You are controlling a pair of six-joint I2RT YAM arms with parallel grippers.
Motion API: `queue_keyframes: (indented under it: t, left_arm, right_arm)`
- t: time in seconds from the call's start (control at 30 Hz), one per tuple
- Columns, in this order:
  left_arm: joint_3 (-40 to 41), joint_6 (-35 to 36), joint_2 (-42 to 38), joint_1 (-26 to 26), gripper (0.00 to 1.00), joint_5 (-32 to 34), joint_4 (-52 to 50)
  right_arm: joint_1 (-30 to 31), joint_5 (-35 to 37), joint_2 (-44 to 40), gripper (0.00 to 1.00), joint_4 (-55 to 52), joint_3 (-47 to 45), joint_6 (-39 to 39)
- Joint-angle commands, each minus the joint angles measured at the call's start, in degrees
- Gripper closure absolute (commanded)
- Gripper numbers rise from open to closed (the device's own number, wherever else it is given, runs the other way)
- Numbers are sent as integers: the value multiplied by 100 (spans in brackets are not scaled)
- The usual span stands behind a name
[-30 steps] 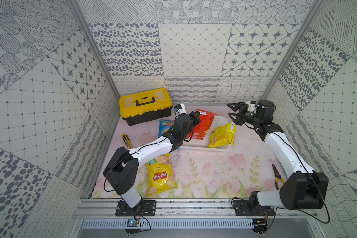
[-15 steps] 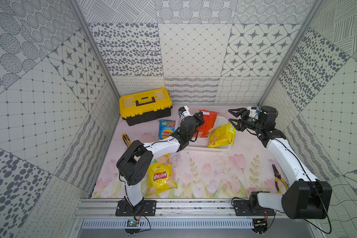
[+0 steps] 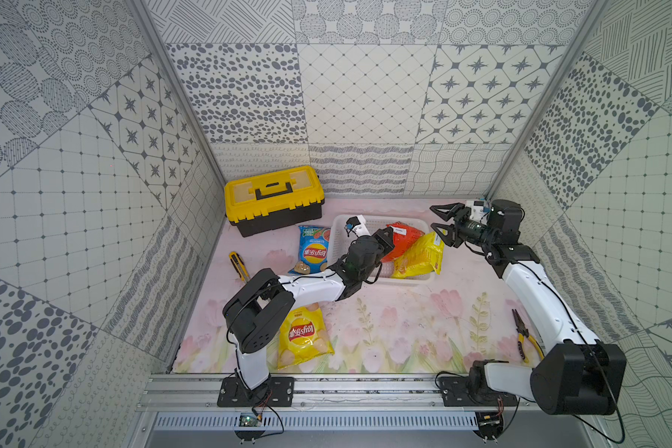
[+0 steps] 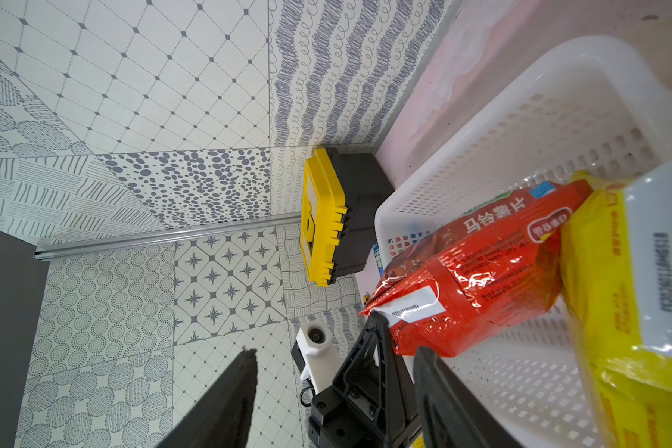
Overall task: Put the potato chips into the basket
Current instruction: Place the potato chip in the basket.
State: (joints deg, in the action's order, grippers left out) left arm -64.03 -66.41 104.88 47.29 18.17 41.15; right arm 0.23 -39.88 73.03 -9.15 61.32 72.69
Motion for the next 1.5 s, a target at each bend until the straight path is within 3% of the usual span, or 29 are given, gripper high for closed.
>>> queue_keyframes:
  t: [0.0, 0.23, 0.4, 0.57, 0.7, 0.8, 1.03, 1.17, 1.23, 1.33, 1.47]
  left_arm:
    - [258, -482, -220, 124, 100, 2, 120]
    - [328, -726, -532, 202, 97, -272, -348]
    - [373, -1019, -619, 261, 84, -509, -622]
    - [537, -1195, -793, 393, 61, -768, -903]
    - [677, -985, -1148, 540, 45, -814, -1224]
    - [588, -605, -1425, 660, 41, -914, -1595]
    - [385, 453, -2230, 946, 41, -946, -2433]
    - [-155, 1096, -2640, 939, 52, -525, -3927]
    - [-448, 1207, -2657, 699, 56, -488, -4752]
    - [-816, 1099, -2485, -9, 61, -954, -5657]
    - [-2060, 1721, -1637, -701, 66, -1515, -7578]
  right_arm:
    - [-23, -12, -100, 32, 242, 13, -37]
    - [-23, 25, -58, 32, 356, -45, 15]
    - [-22, 50, -44, 32, 396, -74, 11]
    - [-23, 74, -73, 31, 387, -126, -17]
    - [-14, 106, -70, 30, 294, -96, -107]
    - [-1, 117, -40, 30, 260, -55, -140]
    - [98, 147, 9, 29, 133, 50, -246]
    - [219, 225, 9, 29, -142, 207, -485]
    - [328, 289, 16, 29, -367, 363, -684]
    - [474, 385, -3, 28, -685, 578, -942]
    - [613, 548, -97, 27, -1241, 842, -1429]
